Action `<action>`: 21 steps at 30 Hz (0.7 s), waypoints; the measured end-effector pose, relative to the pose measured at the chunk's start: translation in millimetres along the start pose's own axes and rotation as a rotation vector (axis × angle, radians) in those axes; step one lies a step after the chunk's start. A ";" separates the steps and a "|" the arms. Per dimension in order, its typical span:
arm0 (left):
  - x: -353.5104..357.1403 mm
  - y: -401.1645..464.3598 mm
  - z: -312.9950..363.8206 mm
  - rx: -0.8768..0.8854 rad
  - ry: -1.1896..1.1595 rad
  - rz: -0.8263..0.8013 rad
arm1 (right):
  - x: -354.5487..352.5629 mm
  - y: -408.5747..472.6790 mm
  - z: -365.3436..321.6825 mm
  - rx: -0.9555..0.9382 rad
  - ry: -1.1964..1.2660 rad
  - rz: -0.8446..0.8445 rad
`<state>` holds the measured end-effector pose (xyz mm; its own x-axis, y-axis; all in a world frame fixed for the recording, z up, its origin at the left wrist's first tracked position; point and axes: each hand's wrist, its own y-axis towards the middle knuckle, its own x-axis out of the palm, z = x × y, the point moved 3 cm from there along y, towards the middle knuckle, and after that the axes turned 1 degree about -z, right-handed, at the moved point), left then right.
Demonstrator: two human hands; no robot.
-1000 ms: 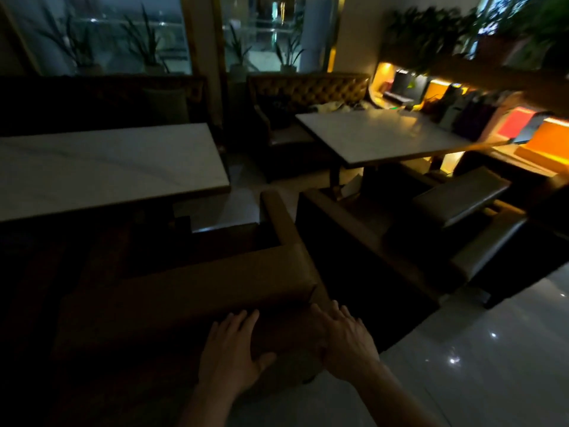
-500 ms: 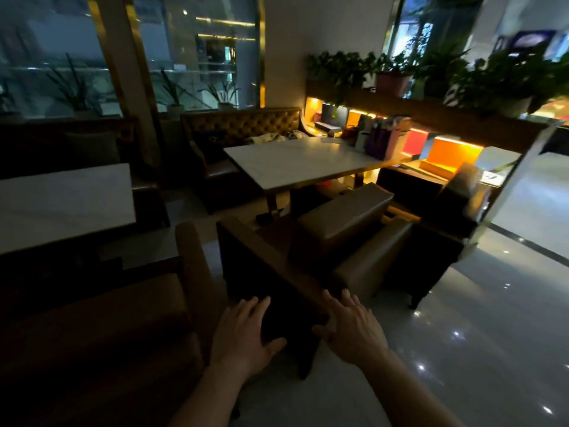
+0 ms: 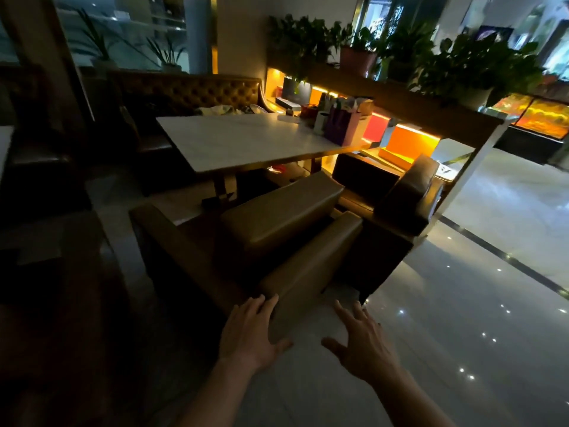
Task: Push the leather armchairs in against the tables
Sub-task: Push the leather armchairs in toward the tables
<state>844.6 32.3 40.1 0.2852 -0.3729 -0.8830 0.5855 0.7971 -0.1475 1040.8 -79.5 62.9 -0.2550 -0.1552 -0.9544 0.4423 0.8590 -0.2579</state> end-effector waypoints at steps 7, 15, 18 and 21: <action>23.3 104.3 19.2 -0.082 -0.031 -0.019 | -21.0 120.6 56.8 -0.048 -0.067 -0.045; 42.5 181.2 18.7 -0.216 -0.051 -0.007 | -10.8 239.5 67.9 -0.180 -0.142 -0.120; 56.8 208.0 21.0 -0.268 -0.040 -0.001 | -4.6 283.0 71.5 -0.258 -0.137 -0.143; 73.0 241.6 28.6 -0.326 -0.019 0.003 | -5.5 329.5 82.9 -0.340 -0.145 -0.177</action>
<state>1028.6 184.1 -47.2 0.3024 -0.3765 -0.8757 0.3117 0.9072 -0.2824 1259.3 163.9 -29.2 -0.1675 -0.3616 -0.9172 0.0871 0.9213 -0.3791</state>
